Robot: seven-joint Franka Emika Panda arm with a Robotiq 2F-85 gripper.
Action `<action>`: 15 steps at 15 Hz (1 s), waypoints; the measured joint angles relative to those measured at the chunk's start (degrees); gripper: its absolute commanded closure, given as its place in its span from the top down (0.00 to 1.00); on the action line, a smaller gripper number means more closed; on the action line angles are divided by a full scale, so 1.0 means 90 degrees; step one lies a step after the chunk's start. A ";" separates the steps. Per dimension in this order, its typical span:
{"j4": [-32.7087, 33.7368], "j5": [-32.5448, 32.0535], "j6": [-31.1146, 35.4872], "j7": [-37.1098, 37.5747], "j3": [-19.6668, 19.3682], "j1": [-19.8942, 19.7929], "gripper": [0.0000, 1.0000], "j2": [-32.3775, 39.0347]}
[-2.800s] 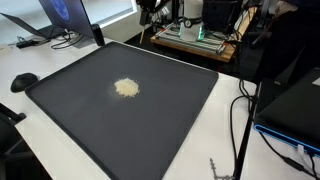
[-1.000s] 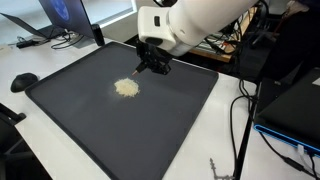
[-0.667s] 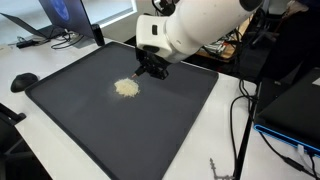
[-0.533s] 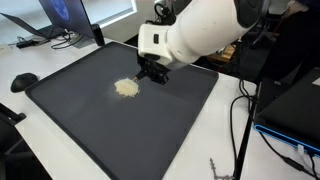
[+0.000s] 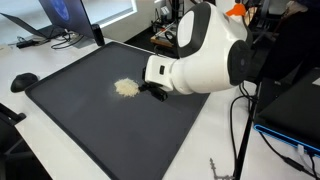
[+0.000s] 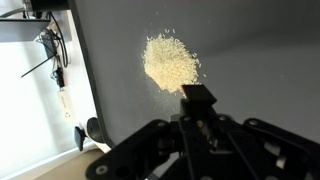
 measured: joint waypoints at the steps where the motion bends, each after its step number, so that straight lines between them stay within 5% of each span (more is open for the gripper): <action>1: 0.0131 0.0000 -0.0087 0.0010 -0.0041 0.0041 0.03 0.0122; 8: 0.0705 0.0010 -0.0154 -0.0740 -0.0104 -0.0046 0.03 0.0380; 15: 0.0777 0.0458 0.0828 -0.2347 -0.0081 -0.0919 0.03 0.0254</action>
